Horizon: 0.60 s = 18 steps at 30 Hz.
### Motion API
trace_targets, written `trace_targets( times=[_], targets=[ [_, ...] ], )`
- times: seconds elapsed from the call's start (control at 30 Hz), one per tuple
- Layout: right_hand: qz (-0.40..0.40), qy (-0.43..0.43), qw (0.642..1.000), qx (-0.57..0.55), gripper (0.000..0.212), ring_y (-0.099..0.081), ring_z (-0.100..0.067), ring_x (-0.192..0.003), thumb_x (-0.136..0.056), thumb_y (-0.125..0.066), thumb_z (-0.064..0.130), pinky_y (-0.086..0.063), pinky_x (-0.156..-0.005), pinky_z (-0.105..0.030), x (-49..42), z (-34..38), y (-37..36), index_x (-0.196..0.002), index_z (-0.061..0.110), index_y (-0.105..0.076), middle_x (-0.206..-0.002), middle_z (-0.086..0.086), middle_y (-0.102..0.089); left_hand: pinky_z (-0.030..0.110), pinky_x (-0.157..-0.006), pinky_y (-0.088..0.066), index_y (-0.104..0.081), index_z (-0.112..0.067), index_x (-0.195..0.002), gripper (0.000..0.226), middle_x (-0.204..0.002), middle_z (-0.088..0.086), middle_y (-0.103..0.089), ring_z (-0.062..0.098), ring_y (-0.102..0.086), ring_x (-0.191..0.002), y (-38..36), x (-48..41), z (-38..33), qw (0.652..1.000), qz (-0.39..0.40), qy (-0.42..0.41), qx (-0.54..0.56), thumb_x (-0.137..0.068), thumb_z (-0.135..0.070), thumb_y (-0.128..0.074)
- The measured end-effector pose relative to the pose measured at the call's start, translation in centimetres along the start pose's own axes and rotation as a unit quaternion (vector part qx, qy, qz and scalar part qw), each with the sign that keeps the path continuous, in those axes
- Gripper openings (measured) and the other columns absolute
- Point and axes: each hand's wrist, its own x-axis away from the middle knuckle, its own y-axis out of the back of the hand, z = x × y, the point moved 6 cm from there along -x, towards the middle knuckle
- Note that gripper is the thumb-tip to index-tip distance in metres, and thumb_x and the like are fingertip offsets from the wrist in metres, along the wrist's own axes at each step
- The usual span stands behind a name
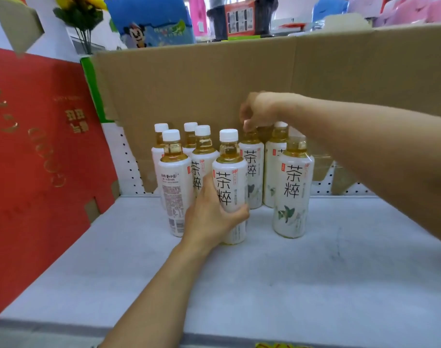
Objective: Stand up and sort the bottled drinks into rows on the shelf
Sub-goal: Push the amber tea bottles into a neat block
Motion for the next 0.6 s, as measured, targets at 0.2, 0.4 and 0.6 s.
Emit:
trace_targets(
  times=[0.2,0.4,0.6],
  targets=[
    [-0.213,0.010,0.974,-0.076,0.052,-0.051,-0.022,-0.121,-0.095,-0.056,0.047,-0.045,-0.103,-0.044,5.4,0.1,2.6,-0.140,0.019,-0.049,-0.133,-0.005,-0.055,0.046,-0.103,-0.049,-0.026,-0.032,-0.145,0.091,-0.143,-0.010,-0.049,0.017,-0.049,-0.132,0.1,0.3,0.0,1.000,0.010,0.000,0.004,-0.074,-0.046,-0.081],
    [-0.290,-0.105,0.888,-0.341,0.084,-0.043,-0.018,-0.129,-0.081,-0.067,0.058,-0.041,-0.108,-0.044,14.9,-5.2,-2.9,-0.147,0.021,-0.030,-0.141,-0.004,-0.045,0.042,-0.107,-0.042,-0.005,-0.028,-0.152,0.099,-0.154,-0.008,-0.039,0.019,-0.044,-0.137,-1.0,0.5,0.5,0.996,0.088,0.023,-0.004,-0.084,-0.038,-0.075],
    [-0.041,-0.144,0.886,-0.438,0.083,-0.067,0.000,-0.096,-0.056,-0.094,0.031,-0.055,-0.094,-0.038,15.3,-6.5,-14.2,-0.127,0.024,-0.052,-0.110,0.013,-0.070,0.034,-0.107,-0.038,-0.017,-0.025,-0.147,0.089,-0.144,-0.010,-0.043,0.016,-0.043,-0.135,-3.6,0.2,0.4,0.988,0.136,0.025,0.061,-0.081,-0.021,-0.077]
  ],
)
